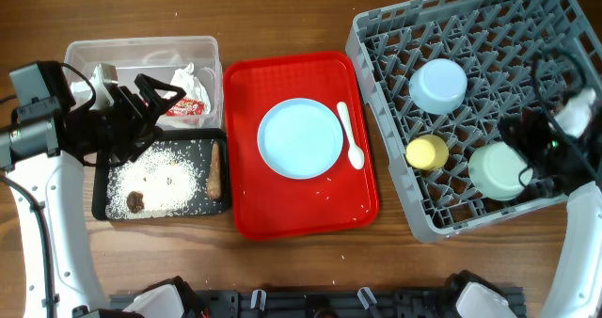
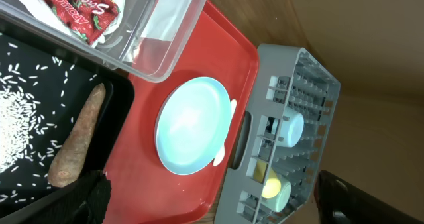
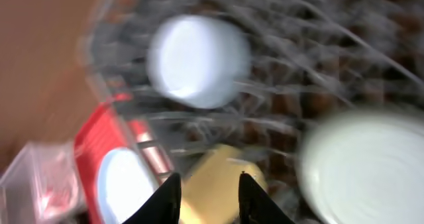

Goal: Sort waste into correct bins and load items into the dishwasher rack

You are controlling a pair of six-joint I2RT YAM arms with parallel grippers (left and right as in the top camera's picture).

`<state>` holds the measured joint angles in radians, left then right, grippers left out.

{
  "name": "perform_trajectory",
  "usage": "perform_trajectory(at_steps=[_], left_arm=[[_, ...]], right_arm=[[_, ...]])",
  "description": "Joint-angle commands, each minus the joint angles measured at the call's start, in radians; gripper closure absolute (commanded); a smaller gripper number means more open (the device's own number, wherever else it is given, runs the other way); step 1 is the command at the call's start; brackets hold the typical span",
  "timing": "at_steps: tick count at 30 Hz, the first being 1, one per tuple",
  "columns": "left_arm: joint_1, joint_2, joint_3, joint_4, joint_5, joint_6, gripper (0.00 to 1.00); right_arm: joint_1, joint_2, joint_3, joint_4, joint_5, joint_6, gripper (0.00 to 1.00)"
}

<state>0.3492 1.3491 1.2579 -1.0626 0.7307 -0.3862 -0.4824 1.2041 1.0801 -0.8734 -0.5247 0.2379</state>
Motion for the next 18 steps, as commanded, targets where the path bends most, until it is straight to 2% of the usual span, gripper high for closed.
perform_trajectory(at_steps=[1,4,8,11,15,18], left_arm=[[0.006,-0.014,0.01,0.002,0.001,0.013,0.0],[0.006,-0.014,0.01,0.002,0.001,0.013,0.0],[0.006,-0.014,0.01,0.002,0.001,0.013,0.0],[0.006,-0.014,0.01,0.002,0.001,0.013,0.0],[0.006,-0.014,0.01,0.002,0.001,0.013,0.0],[0.006,-0.014,0.01,0.002,0.001,0.013,0.0]], right_arm=[[0.236,-0.016,0.056,0.028,-0.026,-0.163,0.67],[0.475,0.014,0.056,0.061,0.18,-0.224,0.57],[0.679,0.124,0.056,0.124,0.492,-0.226,0.6],[0.735,0.246,0.056,0.176,0.524,-0.265,0.57],[0.739,0.37,0.056,0.2,0.557,-0.264,0.57],[0.739,0.437,0.056,0.201,0.523,-0.261,0.67]])
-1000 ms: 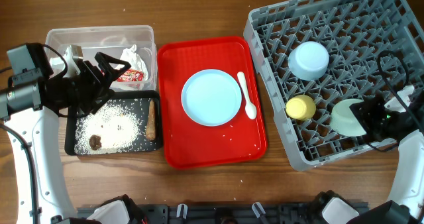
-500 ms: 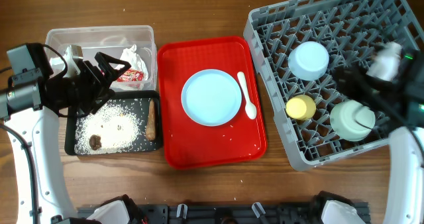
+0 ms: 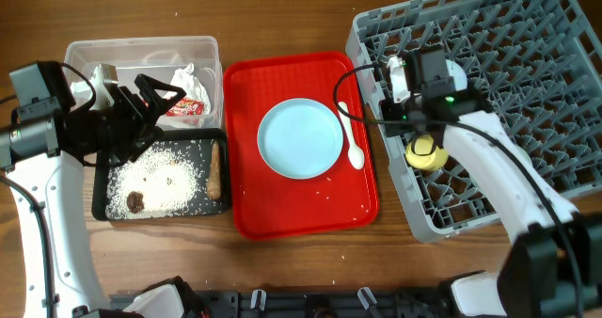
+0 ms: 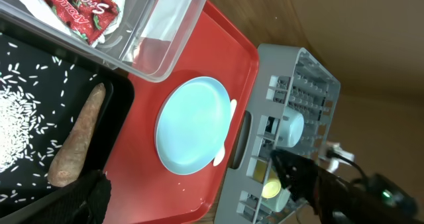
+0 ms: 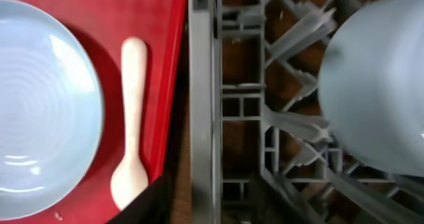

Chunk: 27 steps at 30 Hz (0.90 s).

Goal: Sort waste into correct bins and load items into the dishwasher rack

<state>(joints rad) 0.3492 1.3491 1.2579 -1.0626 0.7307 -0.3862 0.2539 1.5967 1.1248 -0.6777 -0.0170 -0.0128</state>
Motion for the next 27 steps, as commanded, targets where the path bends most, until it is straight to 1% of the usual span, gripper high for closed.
perform_trajectory(at_steps=[1,2,3,4,5,6,10,12,16,22,25,27], left_arm=[[0.006,-0.014,0.01,0.002,0.001,0.013,0.0],[0.006,-0.014,0.01,0.002,0.001,0.013,0.0],[0.006,-0.014,0.01,0.002,0.001,0.013,0.0],[0.006,-0.014,0.01,0.002,0.001,0.013,0.0],[0.006,-0.014,0.01,0.002,0.001,0.013,0.0],[0.006,-0.014,0.01,0.002,0.001,0.013,0.0],[0.006,-0.014,0.01,0.002,0.001,0.013,0.0],[0.006,-0.014,0.01,0.002,0.001,0.013,0.0],[0.006,-0.014,0.01,0.002,0.001,0.013,0.0],[0.006,-0.014,0.01,0.002,0.001,0.013,0.0],[0.006,-0.014,0.01,0.002,0.001,0.013,0.0],[0.006,-0.014,0.01,0.002,0.001,0.013,0.0]], right_arm=[[0.003,0.049,0.011,0.006,0.0,-0.009,0.72],[0.003,0.049,0.011,0.014,-0.024,-0.005,0.76],[0.003,0.048,0.011,0.028,-0.043,0.003,0.84],[0.003,0.047,0.011,0.061,-0.069,0.045,0.9],[0.003,0.047,0.011,0.077,-0.08,0.067,0.94],[0.003,0.047,0.011,0.095,-0.09,0.093,0.96],[0.003,0.047,0.011,0.169,-0.09,0.204,0.96],[0.003,0.047,0.011,0.179,-0.088,0.227,0.95],[0.003,0.047,0.011,0.216,-0.089,0.335,0.95],[0.003,0.047,0.011,0.256,-0.087,0.409,0.95],[0.003,0.047,0.011,0.251,-0.085,0.41,0.96],[0.003,0.048,0.011,0.243,-0.085,0.439,0.94]])
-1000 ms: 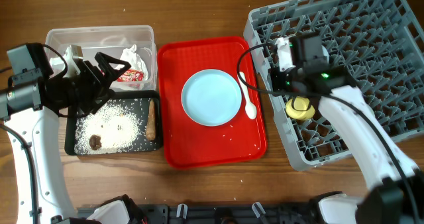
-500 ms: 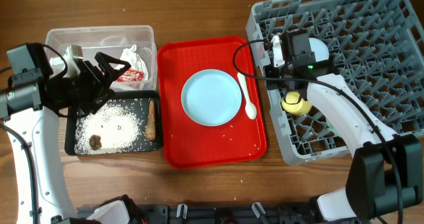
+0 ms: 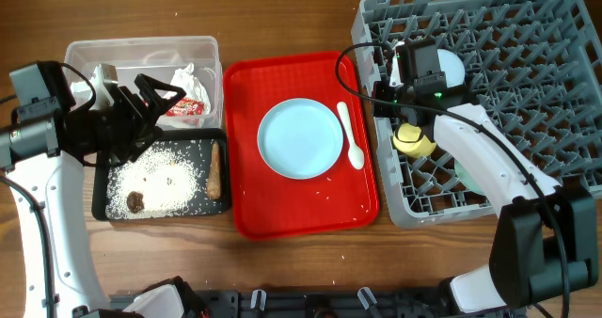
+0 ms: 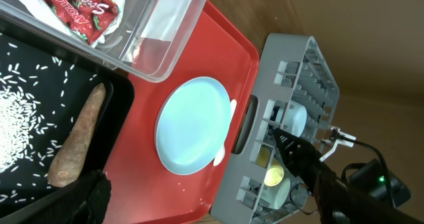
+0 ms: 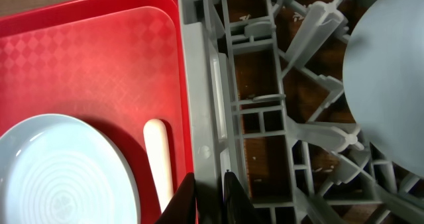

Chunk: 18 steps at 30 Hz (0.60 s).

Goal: Sort waste into correct bins and load items into the dishwasher rack

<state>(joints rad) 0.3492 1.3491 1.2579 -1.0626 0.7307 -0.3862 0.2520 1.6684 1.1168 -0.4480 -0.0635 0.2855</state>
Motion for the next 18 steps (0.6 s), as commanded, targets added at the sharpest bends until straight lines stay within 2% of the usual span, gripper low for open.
perform_trajectory(at_steps=[1,2,5,6,12,18], left_arm=[[0.006,-0.014,0.01,0.002,0.001,0.013,0.0],[0.006,-0.014,0.01,0.002,0.001,0.013,0.0],[0.006,-0.014,0.01,0.002,0.001,0.013,0.0],[0.006,-0.014,0.01,0.002,0.001,0.013,0.0],[0.006,-0.014,0.01,0.002,0.001,0.013,0.0],[0.006,-0.014,0.01,0.002,0.001,0.013,0.0]], right_arm=[[0.005,-0.024,0.019,0.014,-0.038,0.138,0.88],[0.005,-0.024,0.019,0.018,-0.038,0.132,0.77],[0.001,-0.029,0.031,0.024,-0.015,0.083,0.64],[0.002,-0.038,0.054,0.008,-0.008,0.076,0.62],[0.051,-0.137,0.14,-0.039,-0.143,0.004,0.62],[0.233,-0.143,0.136,-0.053,-0.182,-0.011,0.62]])
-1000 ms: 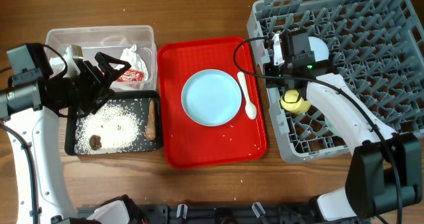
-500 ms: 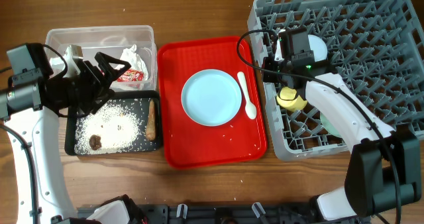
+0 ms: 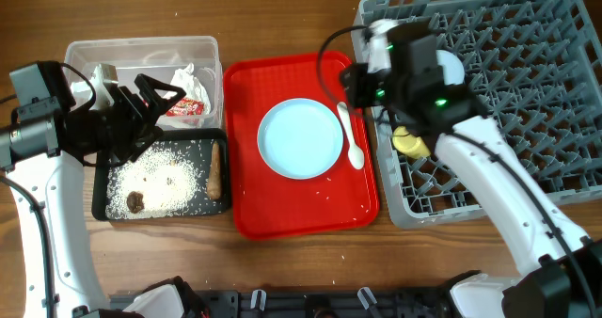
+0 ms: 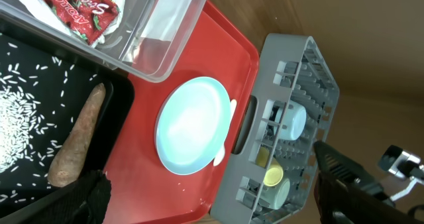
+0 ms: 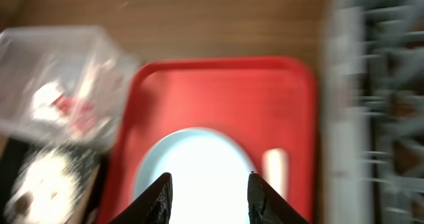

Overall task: Sort waste into correct bins and load items into the dishwasher rack
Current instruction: 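Move the right gripper left over the blue plate on the tray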

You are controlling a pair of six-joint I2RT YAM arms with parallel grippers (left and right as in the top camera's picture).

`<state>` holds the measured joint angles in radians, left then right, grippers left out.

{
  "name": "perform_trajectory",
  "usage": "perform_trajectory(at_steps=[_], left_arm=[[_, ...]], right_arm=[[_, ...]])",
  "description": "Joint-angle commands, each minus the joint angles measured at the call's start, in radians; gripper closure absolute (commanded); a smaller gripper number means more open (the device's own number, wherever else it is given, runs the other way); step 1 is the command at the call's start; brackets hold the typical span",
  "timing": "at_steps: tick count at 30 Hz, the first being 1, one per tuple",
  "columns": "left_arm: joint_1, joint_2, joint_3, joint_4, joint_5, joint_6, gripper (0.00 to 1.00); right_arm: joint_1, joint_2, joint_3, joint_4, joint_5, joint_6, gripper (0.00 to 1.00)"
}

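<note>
A light blue plate (image 3: 301,137) and a white spoon (image 3: 350,135) lie on the red tray (image 3: 282,205). My right gripper (image 5: 212,197) hangs open above the plate (image 5: 205,174), the spoon (image 5: 275,168) just to its right; that view is blurred. In the overhead view the right gripper (image 3: 350,85) is over the tray's right edge. The grey dishwasher rack (image 3: 527,36) holds a yellow cup (image 3: 414,144) and a pale blue bowl (image 3: 453,66). My left gripper (image 3: 165,94) is open with nothing in it, over the bins at the left.
A clear bin (image 3: 141,47) with a red wrapper (image 4: 79,2) and crumpled paper stands at the back left. In front of it, a black tray (image 3: 99,200) holds scattered rice and a brown sausage-like piece (image 4: 76,141). The rack nearly touches the red tray.
My right gripper was at the rack's left wall with its fingers close together. Now it is open and further left, over the plate. Rack, plate, spoon and left arm are unchanged.
First the rack stood askew and my right gripper was over its right part. Then the gripper was at the rack's left rim. Later the rack stood squared and closer to the tray. Now the gripper is open over the plate. The left arm stayed still.
</note>
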<state>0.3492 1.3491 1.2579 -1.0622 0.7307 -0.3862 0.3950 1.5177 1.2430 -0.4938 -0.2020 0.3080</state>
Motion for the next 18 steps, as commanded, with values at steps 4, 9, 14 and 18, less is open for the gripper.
perform_trajectory(at_steps=[4,9,14,18], left_arm=[[0.006,-0.014,0.01,0.002,0.001,0.013,0.0],[0.006,-0.014,0.01,0.002,0.001,0.013,0.0],[0.006,-0.014,0.01,0.002,0.001,0.013,0.0],[0.006,-0.014,0.01,0.002,0.001,0.013,0.0]], right_arm=[[0.232,0.063,0.01,0.036,-0.031,-0.106,0.62],[0.375,0.192,0.01,0.082,0.047,-0.179,0.62],[0.436,0.332,0.01,0.125,0.071,-0.177,0.61],[0.441,0.422,0.01,0.14,0.071,-0.177,0.61]])
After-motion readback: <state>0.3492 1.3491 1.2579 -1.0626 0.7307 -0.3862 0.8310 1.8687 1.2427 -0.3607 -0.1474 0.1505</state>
